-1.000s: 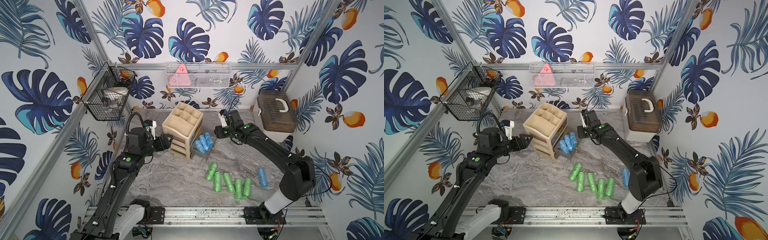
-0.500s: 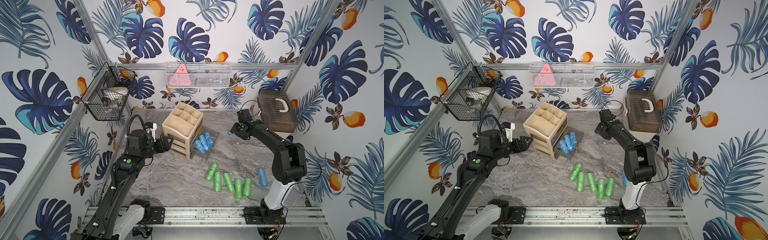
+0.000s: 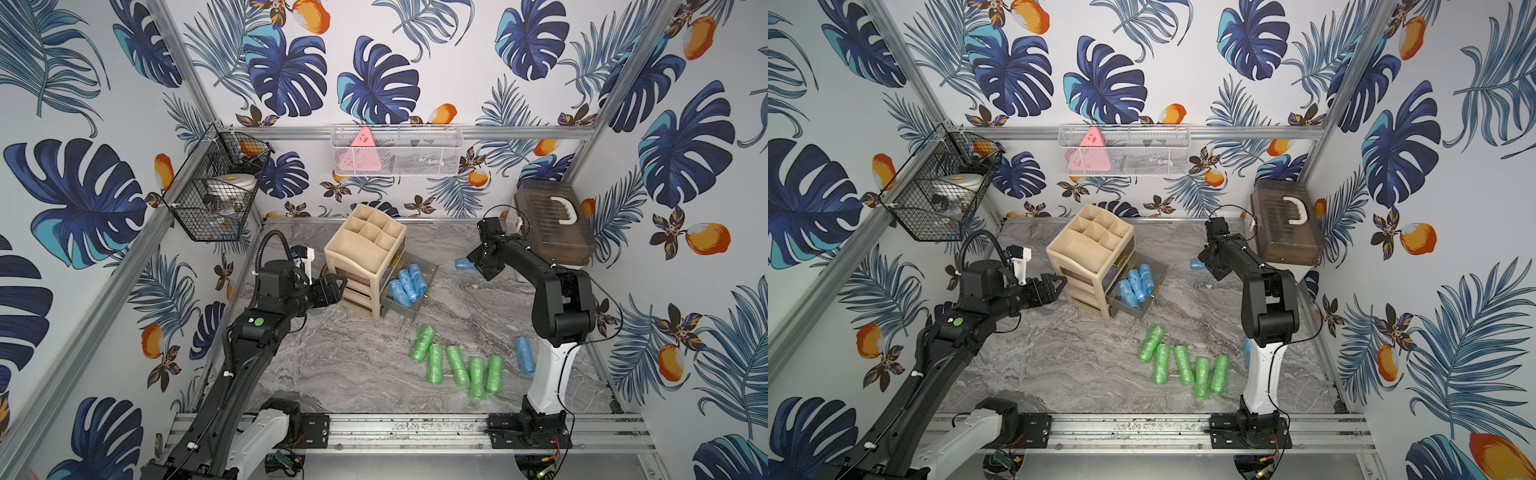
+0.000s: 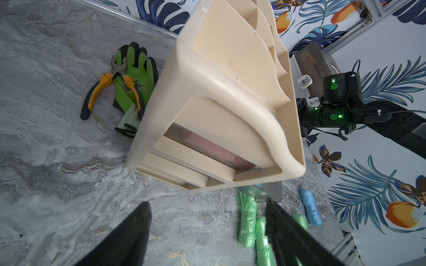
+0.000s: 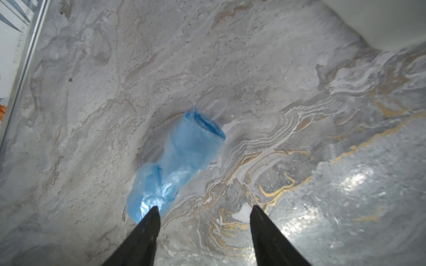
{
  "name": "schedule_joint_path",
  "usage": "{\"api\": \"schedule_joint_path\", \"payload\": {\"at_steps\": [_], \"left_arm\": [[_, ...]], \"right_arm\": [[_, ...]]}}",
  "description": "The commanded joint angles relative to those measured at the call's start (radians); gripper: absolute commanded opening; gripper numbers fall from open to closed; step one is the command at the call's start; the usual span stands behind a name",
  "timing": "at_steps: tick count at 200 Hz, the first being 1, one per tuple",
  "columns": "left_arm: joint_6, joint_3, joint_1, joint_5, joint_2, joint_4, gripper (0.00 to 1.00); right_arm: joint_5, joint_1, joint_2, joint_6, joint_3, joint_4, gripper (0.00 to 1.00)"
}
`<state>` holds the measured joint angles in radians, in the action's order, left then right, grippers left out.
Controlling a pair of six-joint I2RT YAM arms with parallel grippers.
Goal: Sort the rolls of trash bags by color and place them into the drawer
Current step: Pick up the roll of trash bags from the center of the board.
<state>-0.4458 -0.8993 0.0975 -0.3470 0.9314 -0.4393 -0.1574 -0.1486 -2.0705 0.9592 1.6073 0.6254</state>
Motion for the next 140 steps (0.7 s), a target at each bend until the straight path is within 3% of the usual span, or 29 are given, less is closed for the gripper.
{"api": "schedule_joint_path", "payload": {"at_steps": [1,86,140], "left_arm": [[0.013,0.006,-0.001,-0.007,0.006,0.037,0.82],[0.013,0.016,-0.002,-0.009,0.004,0.036,0.82],[0.013,0.023,-0.002,-0.004,-0.012,0.022,0.82]], "right_arm": [[0.000,0.003,-0.027,0.042,0.030,0.032,0.65],[-0.034,0.006,-0.139,0.070,0.126,0.048,0.64],[-0.050,0.007,-0.223,0.058,0.223,0.060,0.54]]}}
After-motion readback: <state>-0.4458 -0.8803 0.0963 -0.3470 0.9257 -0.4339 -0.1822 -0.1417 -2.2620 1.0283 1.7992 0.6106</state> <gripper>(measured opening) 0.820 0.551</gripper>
